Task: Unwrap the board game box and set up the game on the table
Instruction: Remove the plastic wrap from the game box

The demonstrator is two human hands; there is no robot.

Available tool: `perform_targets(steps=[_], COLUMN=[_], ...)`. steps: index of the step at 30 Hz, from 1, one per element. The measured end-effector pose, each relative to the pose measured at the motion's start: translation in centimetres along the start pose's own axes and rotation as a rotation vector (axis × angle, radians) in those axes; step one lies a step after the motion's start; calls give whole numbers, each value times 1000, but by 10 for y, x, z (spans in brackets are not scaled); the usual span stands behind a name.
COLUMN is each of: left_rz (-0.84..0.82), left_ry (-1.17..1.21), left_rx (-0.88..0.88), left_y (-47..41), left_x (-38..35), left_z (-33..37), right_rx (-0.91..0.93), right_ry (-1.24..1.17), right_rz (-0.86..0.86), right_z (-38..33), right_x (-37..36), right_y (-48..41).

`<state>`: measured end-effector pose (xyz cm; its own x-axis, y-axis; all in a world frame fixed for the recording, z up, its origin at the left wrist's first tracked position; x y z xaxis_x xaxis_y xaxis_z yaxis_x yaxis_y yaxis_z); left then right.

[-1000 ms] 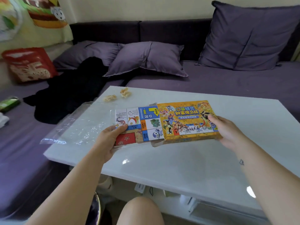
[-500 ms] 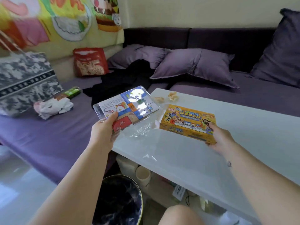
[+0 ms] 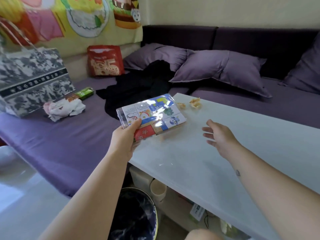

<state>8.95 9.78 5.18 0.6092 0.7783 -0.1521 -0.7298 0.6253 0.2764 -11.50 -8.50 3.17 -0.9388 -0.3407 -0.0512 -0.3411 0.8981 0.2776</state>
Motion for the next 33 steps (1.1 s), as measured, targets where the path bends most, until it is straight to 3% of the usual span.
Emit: perform_targets(steps=[3,7,19,27,33], left_rz=[-29,-91,-160,45,46], left_ry=[-43,-63,-216,-290,-483], left_rx=[58,124,381,237,266], left_y=[3,9,30,27,25], left_x=[-15,-32,-56,-86,-105], left_z=[-22,-44,-116,-130,-130], right_rx=[82,59,-76,-4,-13], right_ry=[44,311,375,491,475], right_rz=[-91,-196,-80,-212,-208], right_z=[-16,-19,54,62,62], right_x=[4,-2,39,49,51], right_y=[15,26,19,7,-13])
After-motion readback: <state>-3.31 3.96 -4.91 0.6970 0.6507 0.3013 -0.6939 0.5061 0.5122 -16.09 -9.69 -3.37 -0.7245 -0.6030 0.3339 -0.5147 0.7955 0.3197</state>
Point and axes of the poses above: each hand's wrist, its own y-axis away from the middle knuckle, its own x-axis out of the back of the hand, z = x × y, the point moved 3 cm from there along -y, towards the middle knuckle, and after that the axes turned 8 degrees about -y, right-handed, at the moved point
